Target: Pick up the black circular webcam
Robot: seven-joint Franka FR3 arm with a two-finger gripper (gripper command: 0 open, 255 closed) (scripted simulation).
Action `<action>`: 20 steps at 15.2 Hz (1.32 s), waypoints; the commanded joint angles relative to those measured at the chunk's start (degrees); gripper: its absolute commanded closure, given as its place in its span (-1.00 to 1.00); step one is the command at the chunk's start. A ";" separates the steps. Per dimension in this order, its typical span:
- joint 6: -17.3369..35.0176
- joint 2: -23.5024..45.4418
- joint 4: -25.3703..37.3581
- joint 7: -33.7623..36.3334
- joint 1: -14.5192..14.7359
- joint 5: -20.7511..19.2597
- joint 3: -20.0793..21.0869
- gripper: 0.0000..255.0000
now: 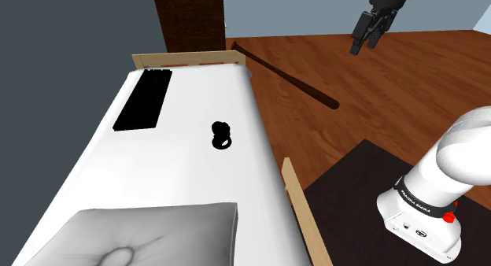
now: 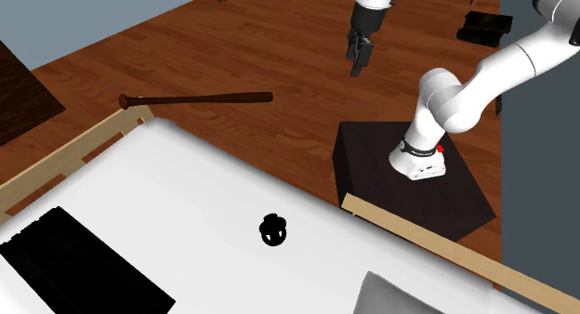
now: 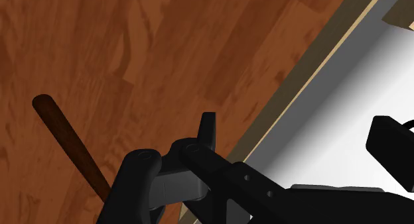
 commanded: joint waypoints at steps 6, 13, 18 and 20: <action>5.93 6.81 0.08 4.11 1.83 2.28 4.56 -1.00; 13.55 18.46 3.06 9.84 3.79 3.87 10.69 -1.00; 18.04 27.93 7.20 14.24 4.76 3.35 14.80 -1.00; 19.53 31.95 9.31 16.14 5.15 2.65 16.32 -1.00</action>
